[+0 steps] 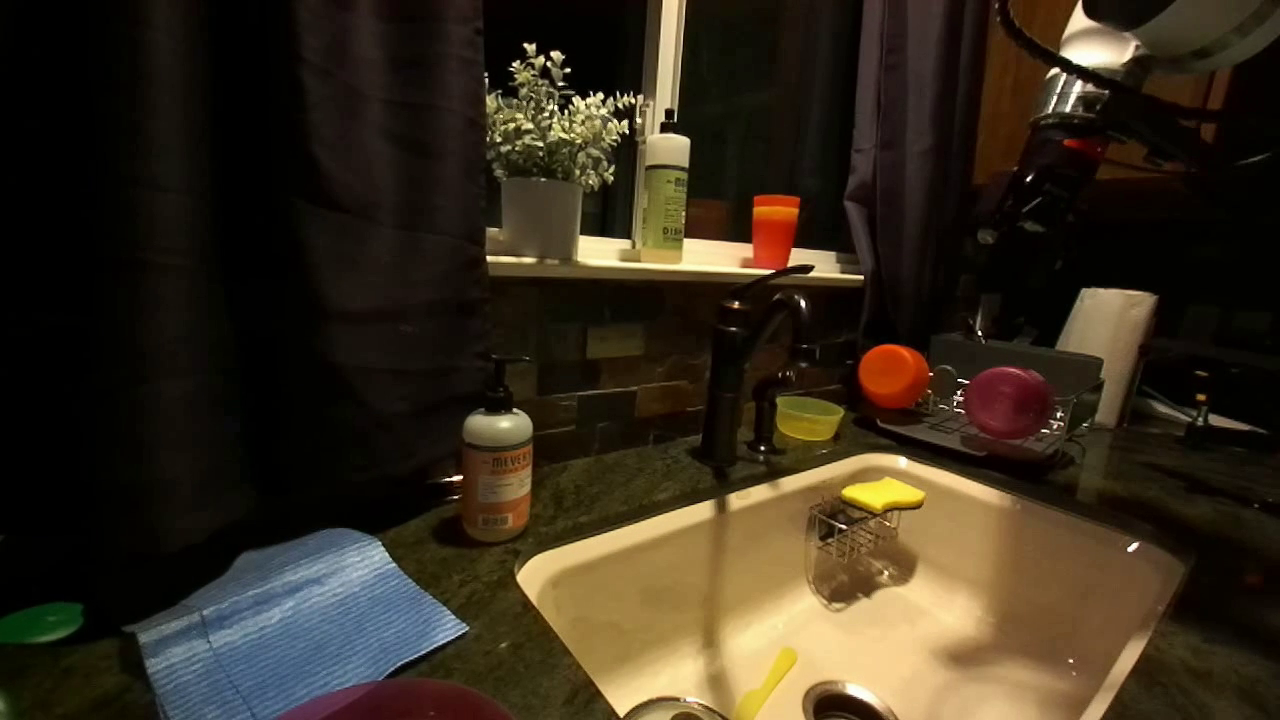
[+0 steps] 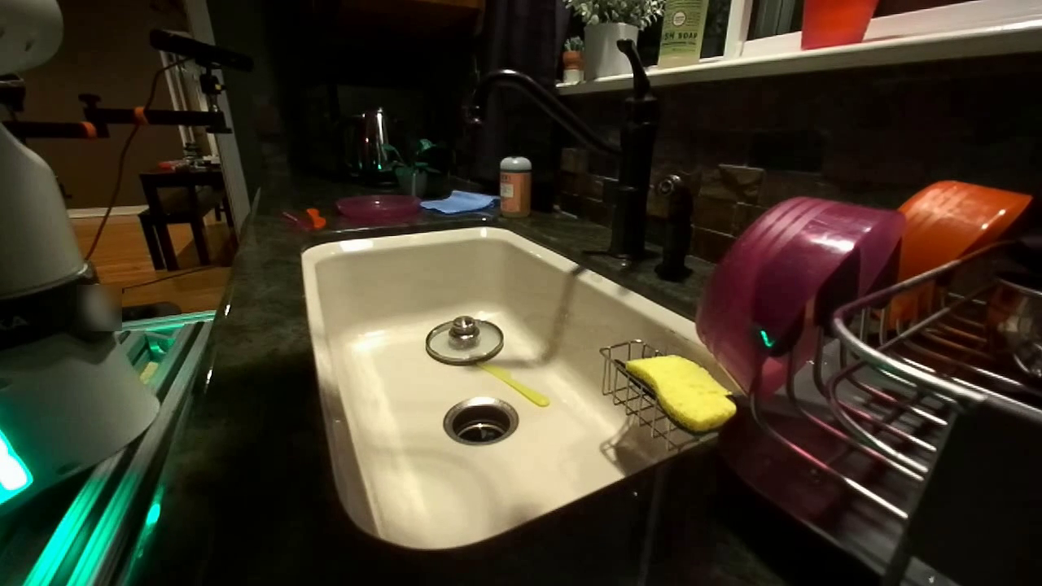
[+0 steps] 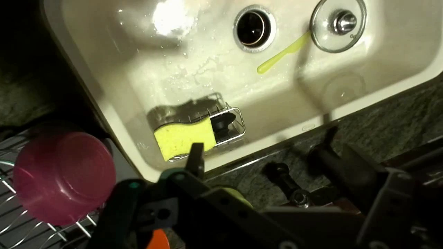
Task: Take the two bowls off of the plate rack and put them on the green bowl
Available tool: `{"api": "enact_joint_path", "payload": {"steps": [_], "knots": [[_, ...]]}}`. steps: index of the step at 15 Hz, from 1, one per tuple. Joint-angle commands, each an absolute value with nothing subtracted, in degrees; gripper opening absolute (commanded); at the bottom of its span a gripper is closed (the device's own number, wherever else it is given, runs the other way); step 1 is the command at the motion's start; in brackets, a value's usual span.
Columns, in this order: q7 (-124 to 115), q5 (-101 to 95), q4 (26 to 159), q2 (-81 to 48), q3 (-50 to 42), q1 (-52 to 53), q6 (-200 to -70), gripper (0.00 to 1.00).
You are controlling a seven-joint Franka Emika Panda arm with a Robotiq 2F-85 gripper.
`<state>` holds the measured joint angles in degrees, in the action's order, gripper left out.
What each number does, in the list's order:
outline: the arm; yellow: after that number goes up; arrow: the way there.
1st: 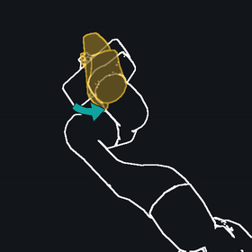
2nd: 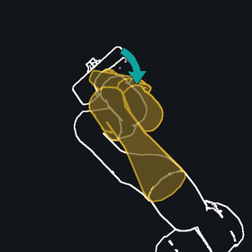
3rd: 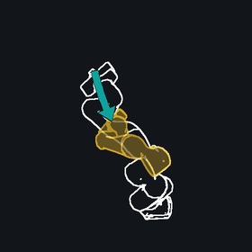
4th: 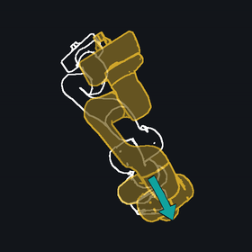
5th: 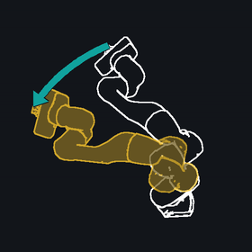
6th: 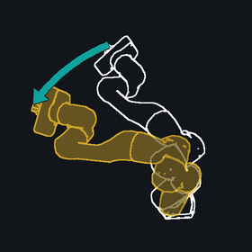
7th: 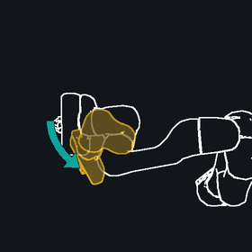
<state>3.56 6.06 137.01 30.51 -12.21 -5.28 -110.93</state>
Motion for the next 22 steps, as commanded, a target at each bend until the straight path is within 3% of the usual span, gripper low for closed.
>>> {"api": "enact_joint_path", "payload": {"steps": [1, 9, 15, 22], "knots": [[5.1, 6.3, 137.5, 30.2, -11.8, -6.5, -110.8, 1.00], [6.6, 7.0, 137.7, 29.2, -12.8, -7.0, -110.9, 1.00], [15.0, 8.1, 135.2, 25.5, -18.2, -7.9, -112.1, 1.00], [35.9, 13.3, 125.5, 15.3, -26.6, -7.2, -104.4, 1.00]]}}
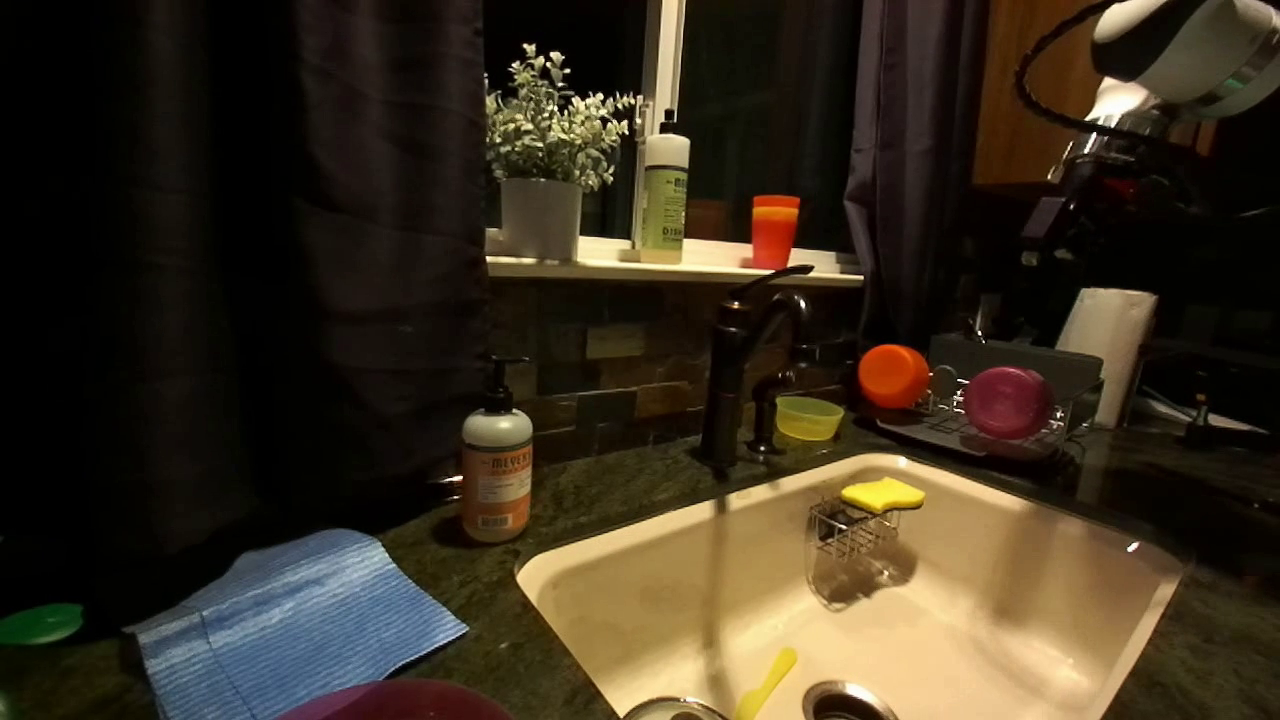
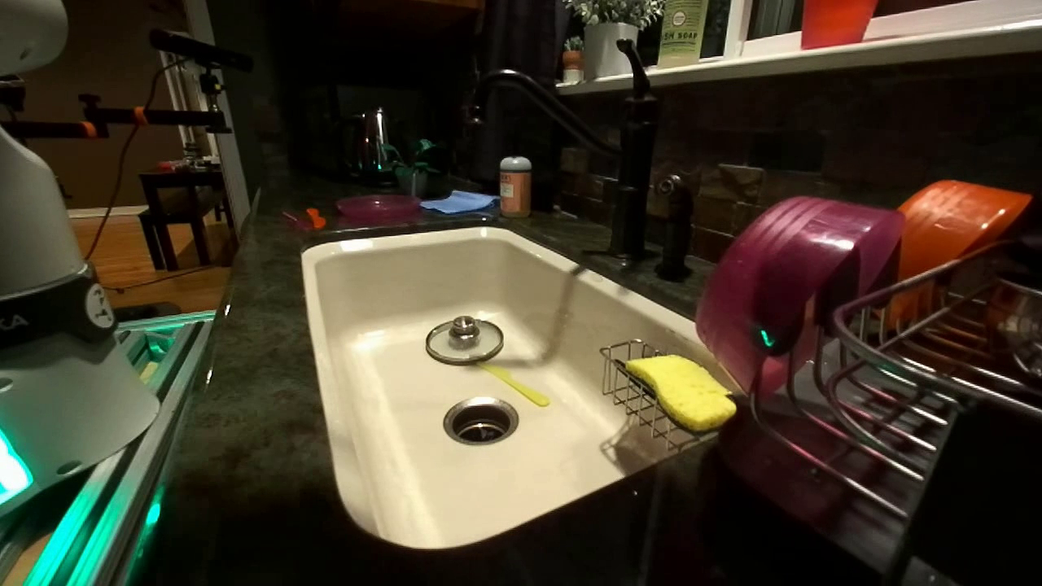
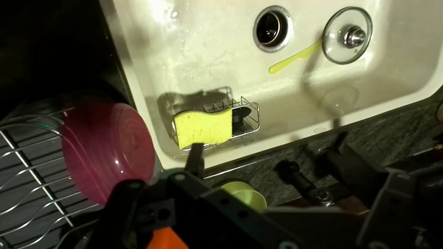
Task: Take the two bowls off of the plate rack and put them on the green bowl
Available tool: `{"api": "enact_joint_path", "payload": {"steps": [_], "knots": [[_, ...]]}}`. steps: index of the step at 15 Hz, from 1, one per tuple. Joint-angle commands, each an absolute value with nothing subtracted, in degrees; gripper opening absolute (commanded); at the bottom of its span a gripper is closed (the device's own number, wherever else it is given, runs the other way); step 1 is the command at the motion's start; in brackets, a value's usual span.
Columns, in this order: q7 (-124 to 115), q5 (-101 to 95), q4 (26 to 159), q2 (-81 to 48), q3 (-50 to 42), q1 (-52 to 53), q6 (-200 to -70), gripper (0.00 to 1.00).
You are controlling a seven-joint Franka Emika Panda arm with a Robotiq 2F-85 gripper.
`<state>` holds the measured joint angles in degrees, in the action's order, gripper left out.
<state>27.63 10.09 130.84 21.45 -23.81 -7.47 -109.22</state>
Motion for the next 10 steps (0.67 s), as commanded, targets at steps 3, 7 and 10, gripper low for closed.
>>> {"api": "enact_joint_path", "payload": {"steps": [3, 7, 10], "knots": [[41.7, 13.3, 121.6, 9.7, -27.6, -8.9, -101.9, 1.00], [43.8, 12.4, 117.1, 3.6, -26.5, -12.4, -102.4, 1.00], [43.0, 11.9, 118.6, 4.7, -24.8, -13.8, -103.8, 1.00]]}}
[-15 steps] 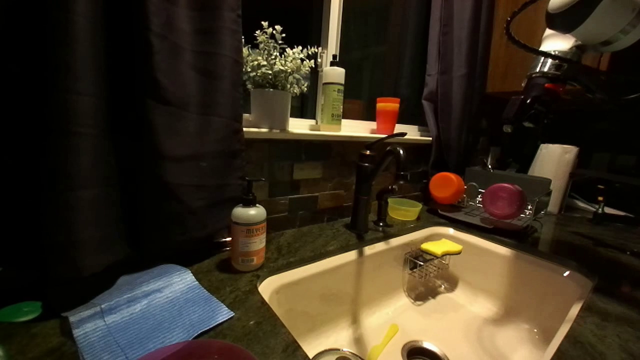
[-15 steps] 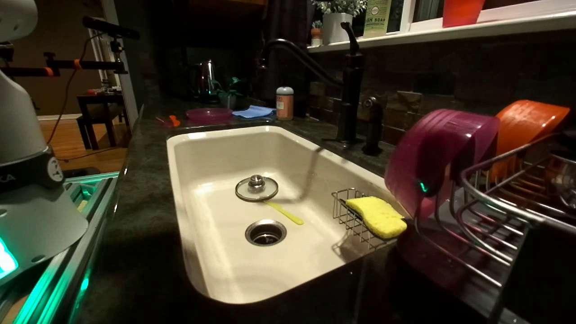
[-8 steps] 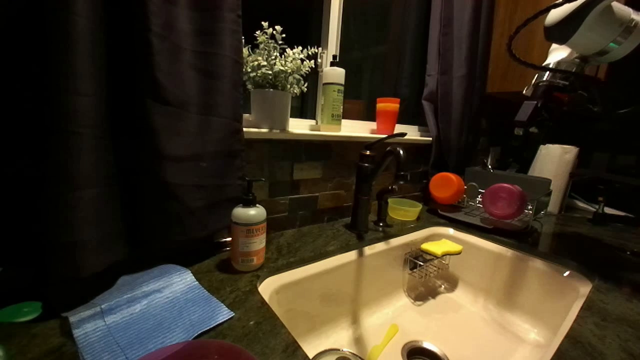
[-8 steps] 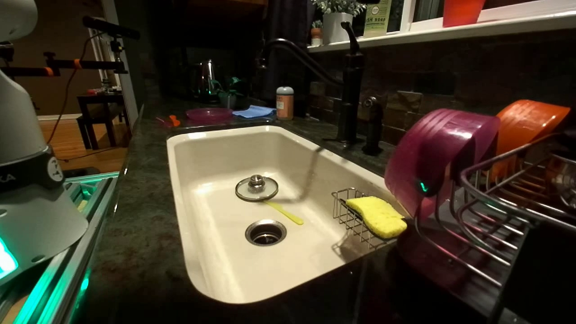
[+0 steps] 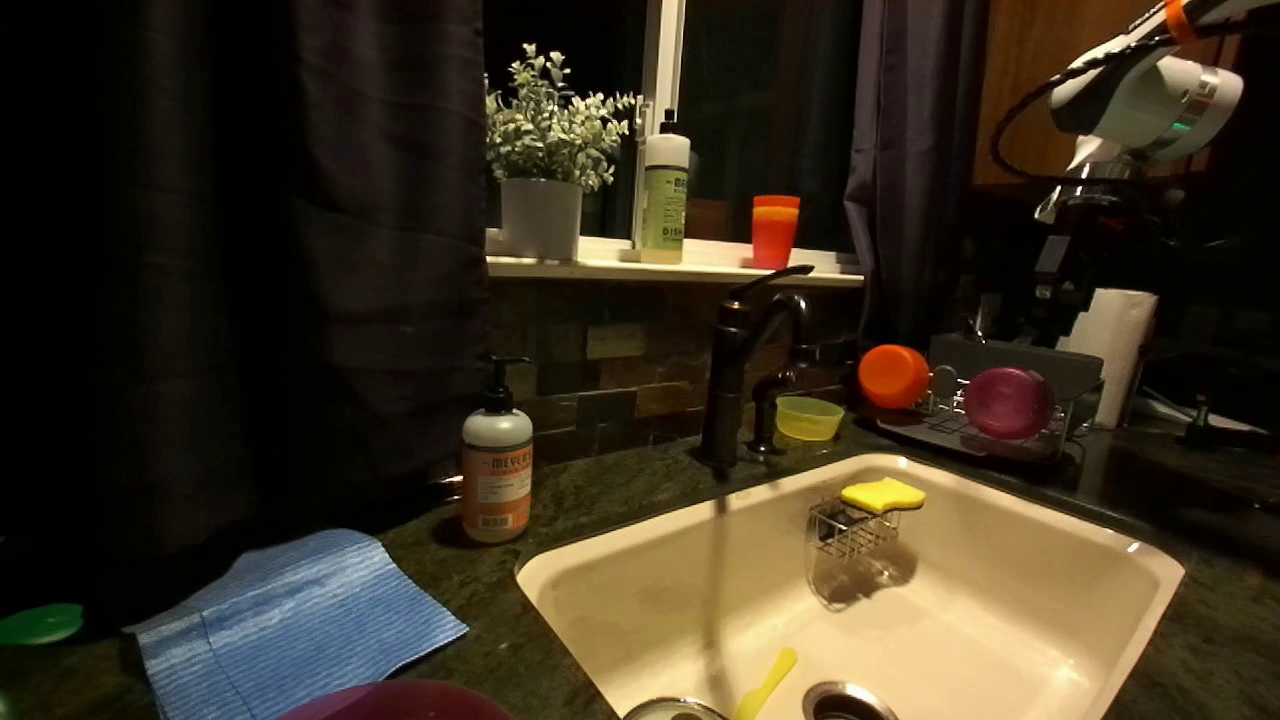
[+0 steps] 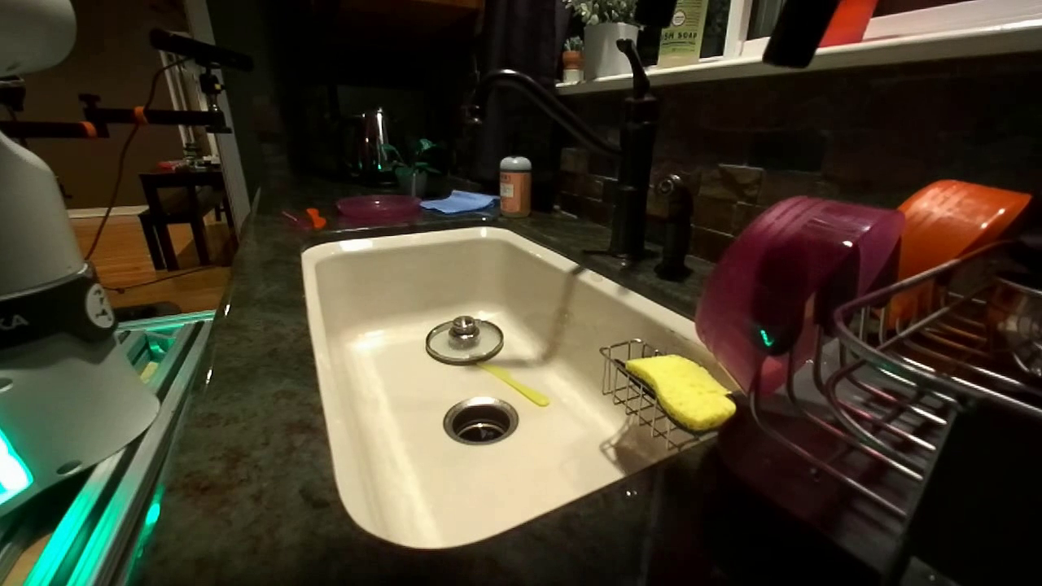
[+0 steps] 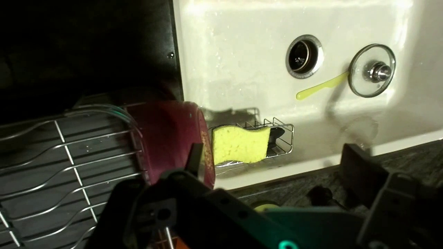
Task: Take the two bowls off of the plate rack and put them on the green bowl
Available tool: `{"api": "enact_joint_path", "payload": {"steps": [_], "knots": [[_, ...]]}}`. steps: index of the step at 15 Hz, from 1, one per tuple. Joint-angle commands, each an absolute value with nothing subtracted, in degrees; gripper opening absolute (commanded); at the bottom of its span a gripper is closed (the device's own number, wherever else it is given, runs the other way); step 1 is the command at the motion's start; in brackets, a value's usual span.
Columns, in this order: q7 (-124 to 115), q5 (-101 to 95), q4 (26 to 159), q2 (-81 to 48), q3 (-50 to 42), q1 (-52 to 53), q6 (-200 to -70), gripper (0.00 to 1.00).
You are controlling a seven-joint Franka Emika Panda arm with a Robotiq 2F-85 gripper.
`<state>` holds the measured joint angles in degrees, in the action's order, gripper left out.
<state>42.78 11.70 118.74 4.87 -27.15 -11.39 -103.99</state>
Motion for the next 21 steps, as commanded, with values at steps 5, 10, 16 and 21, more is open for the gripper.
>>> {"api": "enact_joint_path", "payload": {"steps": [5, 10, 16, 21], "knots": [[48.0, 14.0, 117.7, 2.7, -24.9, -15.6, -102.9, 1.00], [59.2, 18.3, 116.3, 0.4, -26.0, -19.1, -101.1, 1.00], [66.3, 27.7, 112.0, -4.9, -25.8, -23.2, -96.5, 1.00], [65.7, 28.2, 108.1, -9.0, -23.7, -24.2, -98.0, 1.00]]}}
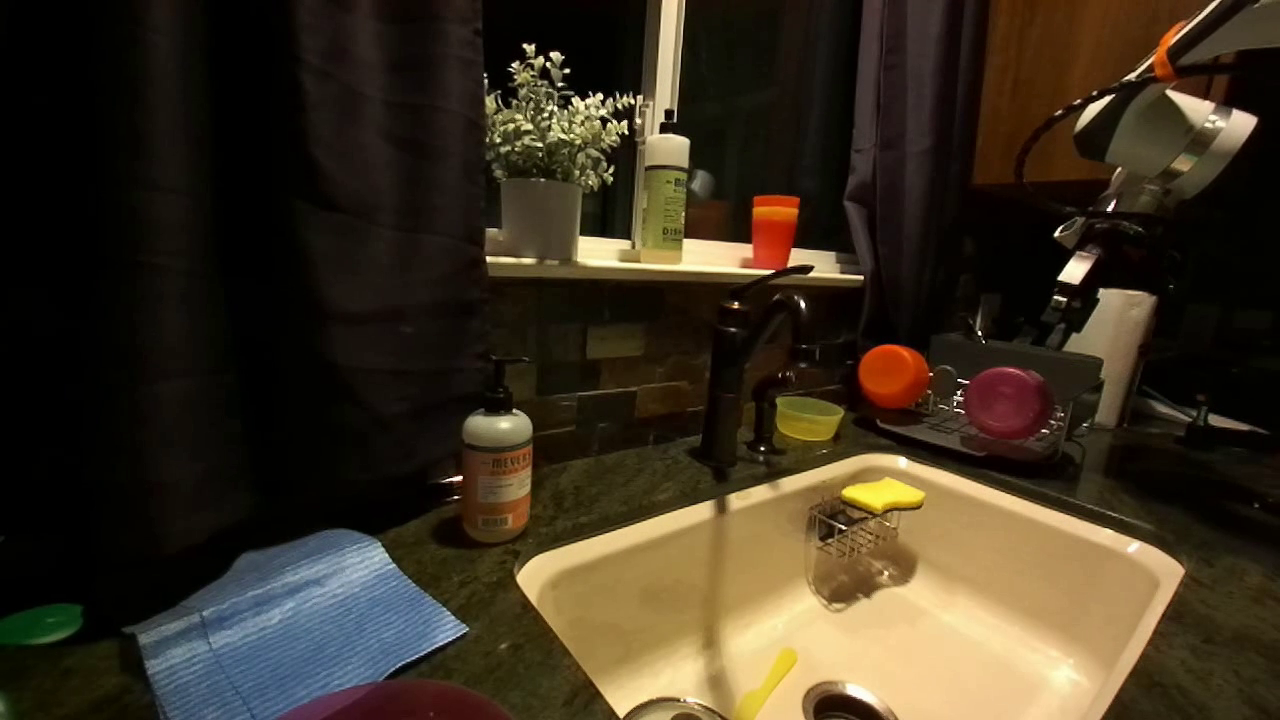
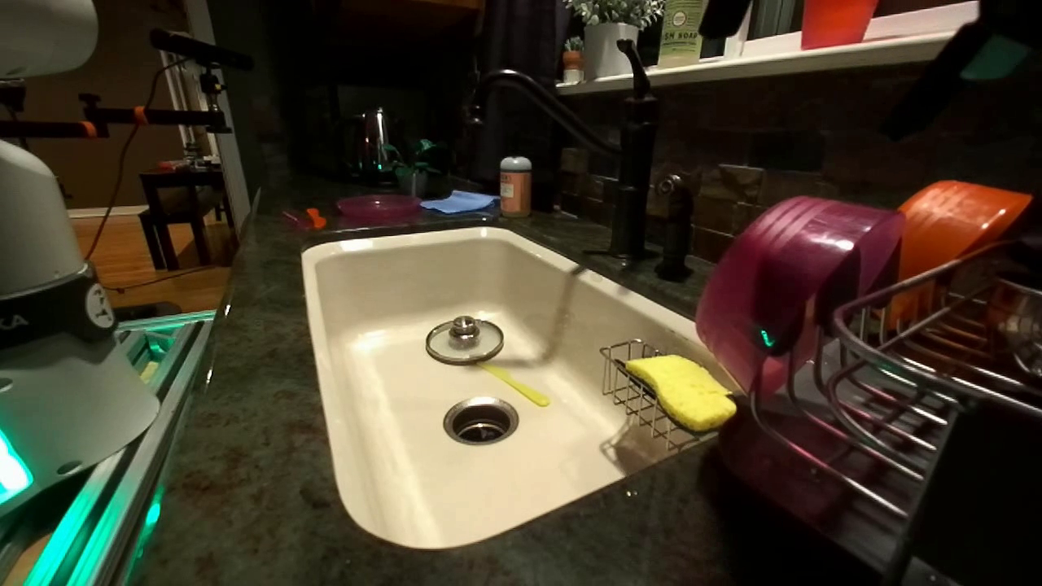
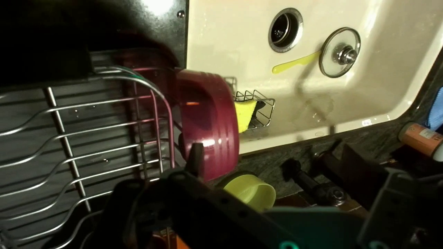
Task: Take the two bowls off of the plate rack and put them on the green bowl
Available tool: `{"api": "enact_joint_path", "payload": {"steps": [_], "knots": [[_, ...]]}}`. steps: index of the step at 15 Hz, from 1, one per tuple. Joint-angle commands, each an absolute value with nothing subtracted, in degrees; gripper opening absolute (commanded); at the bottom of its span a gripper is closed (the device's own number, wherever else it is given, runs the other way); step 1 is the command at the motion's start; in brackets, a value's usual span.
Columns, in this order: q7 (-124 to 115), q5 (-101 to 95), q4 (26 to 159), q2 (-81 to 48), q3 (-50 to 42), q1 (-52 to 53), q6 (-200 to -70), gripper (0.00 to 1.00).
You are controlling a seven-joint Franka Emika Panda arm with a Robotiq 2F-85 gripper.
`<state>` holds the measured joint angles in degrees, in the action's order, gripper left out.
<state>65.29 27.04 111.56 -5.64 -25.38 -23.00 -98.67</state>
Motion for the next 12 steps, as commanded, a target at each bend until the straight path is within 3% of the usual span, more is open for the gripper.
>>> {"api": "enact_joint_path", "payload": {"steps": [1, 12], "knots": [[65.3, 27.6, 107.7, -9.5, -23.1, -24.1, -98.5, 1.00], [61.7, 20.2, 102.9, -14.6, -20.1, -24.6, -99.5, 1.00]]}}
